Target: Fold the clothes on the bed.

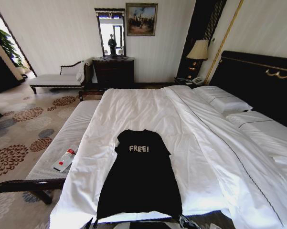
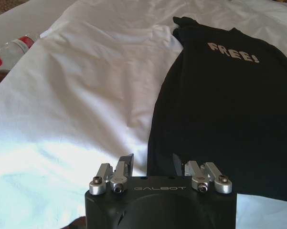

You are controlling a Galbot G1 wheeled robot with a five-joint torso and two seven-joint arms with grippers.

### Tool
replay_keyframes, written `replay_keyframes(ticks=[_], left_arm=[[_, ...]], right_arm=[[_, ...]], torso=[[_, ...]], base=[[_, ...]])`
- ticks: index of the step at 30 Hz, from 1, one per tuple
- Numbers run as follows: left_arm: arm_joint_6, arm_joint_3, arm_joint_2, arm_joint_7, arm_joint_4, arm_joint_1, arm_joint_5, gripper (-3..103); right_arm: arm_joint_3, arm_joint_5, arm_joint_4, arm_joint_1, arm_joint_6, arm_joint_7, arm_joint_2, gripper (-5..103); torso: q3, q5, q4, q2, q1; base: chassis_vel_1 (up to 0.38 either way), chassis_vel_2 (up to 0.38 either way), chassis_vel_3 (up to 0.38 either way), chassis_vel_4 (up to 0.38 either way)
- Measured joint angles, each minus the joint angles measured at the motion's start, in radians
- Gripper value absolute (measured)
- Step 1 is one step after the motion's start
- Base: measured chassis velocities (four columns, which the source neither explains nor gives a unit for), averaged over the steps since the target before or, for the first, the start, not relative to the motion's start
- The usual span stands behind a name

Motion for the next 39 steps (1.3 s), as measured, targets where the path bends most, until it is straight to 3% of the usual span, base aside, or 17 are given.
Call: replay_keyframes(ticks=[2,3,5,8,9,14,20,25,28,34,39], left_arm=[[-0.007,-0.01,-0.011,-0.002,-0.021,-0.01,0.006,59],[-0.011,-0.014,-0.015,-0.002,-0.029,-0.016,0.01,65],[-0.015,-0.018,-0.02,-0.002,-0.033,-0.023,0.016,65],[-0.02,-0.028,-0.023,-0.001,-0.036,-0.049,0.018,81],[-0.022,-0.032,-0.023,0.0,-0.036,-0.061,0.019,86],[-0.019,-0.039,-0.022,0.014,-0.031,-0.143,0.019,98],[-0.001,0.0,0.014,0.013,-0.038,-0.254,0.035,100],[0.103,0.057,0.009,-0.025,-0.073,-0.402,0.04,100],[0.137,0.073,-0.005,-0.035,-0.077,-0.436,0.041,100],[0.149,0.088,-0.001,-0.024,-0.089,-0.447,0.049,100],[0.151,0.093,0.005,-0.018,-0.086,-0.452,0.073,100]], right_arm=[[0.03,0.042,0.029,0.008,0.017,0.001,-0.002,61],[0.047,0.056,0.045,0.015,0.019,0.002,-0.006,61],[0.064,0.066,0.061,0.023,0.02,0.004,-0.013,67],[0.114,0.094,0.097,0.045,0.02,0.008,-0.038,84],[0.128,0.113,0.106,0.057,0.02,0.008,-0.048,84],[0.155,0.22,0.103,0.156,0.04,-0.023,-0.102,99],[0.134,0.388,0.019,0.308,0.005,-0.037,-0.182,100],[0.086,0.621,-0.151,0.577,-0.04,-0.03,-0.205,100],[0.073,0.676,-0.208,0.657,-0.056,-0.029,-0.211,100],[0.038,0.696,-0.321,0.757,-0.09,-0.02,-0.204,100],[-0.02,0.611,-0.43,0.811,-0.106,-0.052,-0.185,100]], torso=[[0.0,-0.0002,0.0001,0.0,0.0],[0.0,0.0,0.0001,0.0,0.0],[0.0,-0.0001,0.0002,0.0,0.0],[0.0,-0.0001,0.0003,0.0,0.0],[0.0,-0.0001,0.0001,0.0,0.0],[0.0,-0.0003,0.0004,0.0,0.0],[0.0,0.0,0.0003,0.0,0.0],[0.0,0.0,0.0003,0.0,0.0],[0.0,-0.0001,0.0007,0.0,0.0],[0.0,-0.0001,0.0003,0.0,0.0],[0.0,-0.0002,0.0001,0.0,0.0]], base=[[0.0,0.0,0.0,0.0],[0.0,0.0,0.0,0.0],[0.0,0.0,0.0,0.0],[0.0,0.0,0.0,0.0],[0.0,0.0,0.0,0.0],[0.0,0.0,0.0,0.0],[0.0,0.0,0.0,0.0],[0.0,0.0,0.0,0.0],[0.0,0.0,0.0,0.0],[0.0,0.0,0.0,0.0],[0.0,0.0,0.0,0.0]])
